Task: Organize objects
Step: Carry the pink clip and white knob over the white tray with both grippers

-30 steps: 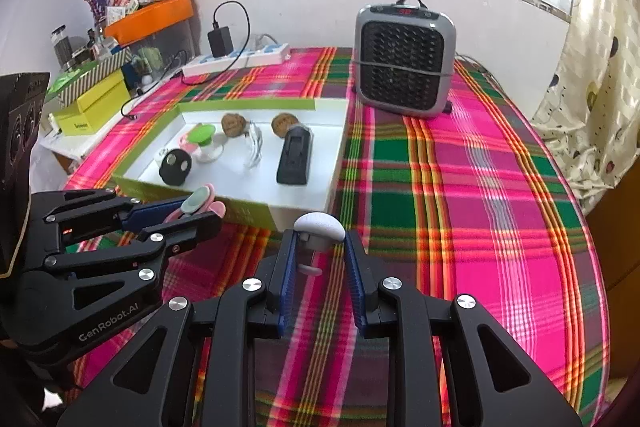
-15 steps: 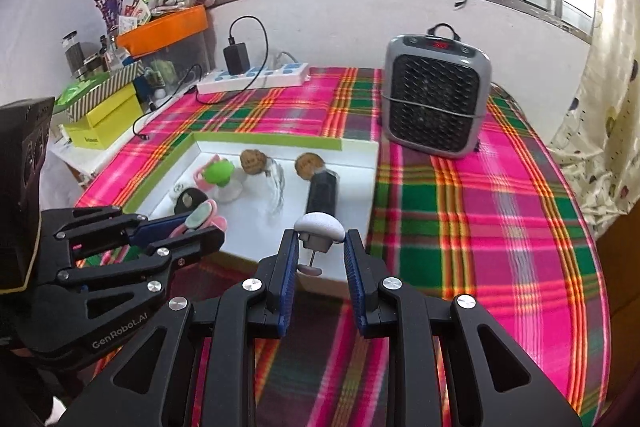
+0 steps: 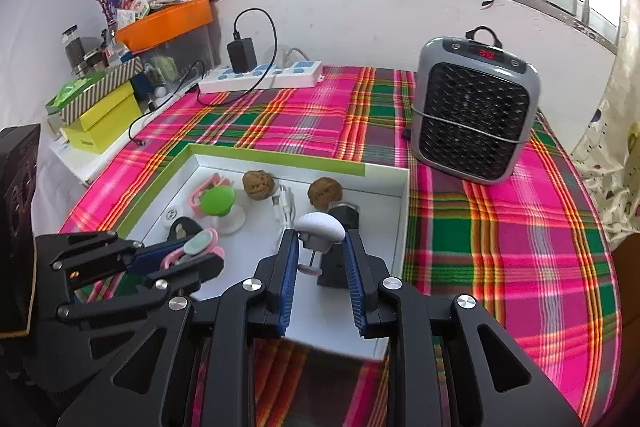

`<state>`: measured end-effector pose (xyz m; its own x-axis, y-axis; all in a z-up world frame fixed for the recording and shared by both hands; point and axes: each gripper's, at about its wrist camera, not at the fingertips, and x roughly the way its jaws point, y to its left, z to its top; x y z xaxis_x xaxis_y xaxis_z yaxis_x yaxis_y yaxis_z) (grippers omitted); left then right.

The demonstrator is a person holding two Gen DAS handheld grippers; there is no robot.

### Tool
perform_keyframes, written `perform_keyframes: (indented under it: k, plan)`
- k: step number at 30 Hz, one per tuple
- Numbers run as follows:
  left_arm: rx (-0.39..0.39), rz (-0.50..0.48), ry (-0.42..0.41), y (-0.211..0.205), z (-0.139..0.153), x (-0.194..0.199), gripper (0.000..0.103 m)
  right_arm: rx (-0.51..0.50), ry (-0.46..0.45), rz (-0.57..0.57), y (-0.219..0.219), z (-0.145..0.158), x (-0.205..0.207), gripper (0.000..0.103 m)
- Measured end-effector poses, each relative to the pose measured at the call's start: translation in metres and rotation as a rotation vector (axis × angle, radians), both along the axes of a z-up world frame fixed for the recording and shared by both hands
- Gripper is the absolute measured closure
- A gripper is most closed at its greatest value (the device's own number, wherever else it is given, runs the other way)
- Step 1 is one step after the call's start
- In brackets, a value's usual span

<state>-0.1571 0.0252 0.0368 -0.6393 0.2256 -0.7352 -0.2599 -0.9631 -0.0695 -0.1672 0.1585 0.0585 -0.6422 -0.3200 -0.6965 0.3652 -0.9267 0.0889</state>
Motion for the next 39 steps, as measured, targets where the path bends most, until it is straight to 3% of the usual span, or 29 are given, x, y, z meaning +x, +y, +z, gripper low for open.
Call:
perform_keyframes:
  k: [17, 39]
  plan:
    - [0.021, 0.018, -0.03, -0.007, -0.017, -0.023, 0.088, 0.027, -0.064, 0.038, -0.02, -0.021, -0.041, 0.078]
    - [0.025, 0.018, -0.046, -0.01, -0.024, -0.032, 0.088, 0.055, -0.105, 0.048, -0.034, -0.037, -0.059, 0.078]
